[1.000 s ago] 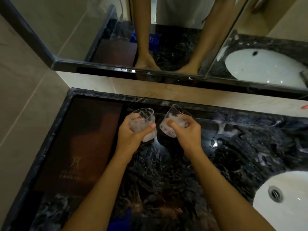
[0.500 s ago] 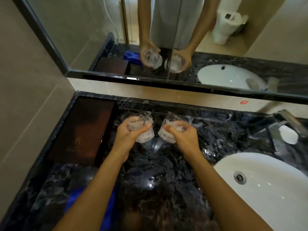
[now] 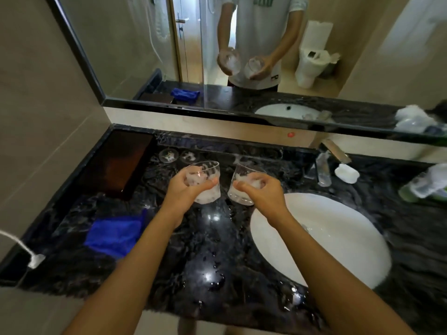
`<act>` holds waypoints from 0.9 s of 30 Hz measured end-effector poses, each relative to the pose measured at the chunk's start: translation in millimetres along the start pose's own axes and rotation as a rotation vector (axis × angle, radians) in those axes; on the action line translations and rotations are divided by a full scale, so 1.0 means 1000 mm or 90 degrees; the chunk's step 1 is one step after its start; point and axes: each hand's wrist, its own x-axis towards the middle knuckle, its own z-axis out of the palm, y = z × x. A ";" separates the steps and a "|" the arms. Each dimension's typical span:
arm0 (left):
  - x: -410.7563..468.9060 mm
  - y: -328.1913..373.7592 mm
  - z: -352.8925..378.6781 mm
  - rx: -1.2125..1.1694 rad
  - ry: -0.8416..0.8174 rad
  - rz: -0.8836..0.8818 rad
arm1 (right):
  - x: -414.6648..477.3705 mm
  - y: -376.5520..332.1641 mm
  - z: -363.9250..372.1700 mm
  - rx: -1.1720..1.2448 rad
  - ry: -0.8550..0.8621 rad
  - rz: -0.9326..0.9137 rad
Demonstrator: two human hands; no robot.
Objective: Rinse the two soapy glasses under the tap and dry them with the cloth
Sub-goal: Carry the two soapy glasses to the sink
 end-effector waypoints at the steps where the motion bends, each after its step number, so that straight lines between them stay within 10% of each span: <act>1: -0.009 0.002 0.004 0.008 0.000 0.008 | -0.010 0.001 -0.009 -0.006 -0.006 -0.005; 27: -0.153 -0.076 0.144 0.157 -0.153 0.070 | -0.170 0.122 -0.160 -0.138 0.154 0.052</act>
